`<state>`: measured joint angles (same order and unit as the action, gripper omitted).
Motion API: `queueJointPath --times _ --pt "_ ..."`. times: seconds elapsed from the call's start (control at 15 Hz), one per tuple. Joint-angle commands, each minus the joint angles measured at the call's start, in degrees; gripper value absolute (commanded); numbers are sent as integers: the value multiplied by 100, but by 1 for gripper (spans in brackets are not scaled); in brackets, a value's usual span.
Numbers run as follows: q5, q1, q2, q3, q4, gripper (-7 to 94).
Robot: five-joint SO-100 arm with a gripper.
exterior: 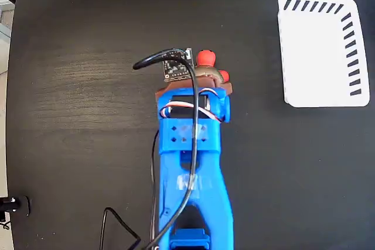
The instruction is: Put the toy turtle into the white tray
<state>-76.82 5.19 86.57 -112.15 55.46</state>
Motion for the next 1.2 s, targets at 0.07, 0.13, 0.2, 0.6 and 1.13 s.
queueJointPath --times 0.07,0.13,0.2,0.6,1.13 --pt "-105 -9 229 -167 -290 59" --pt "-114 -9 229 -193 -343 59" --pt "-114 9 220 -229 -396 58" --pt "-123 158 202 -457 -712 33" --pt "105 193 316 -18 202 0"
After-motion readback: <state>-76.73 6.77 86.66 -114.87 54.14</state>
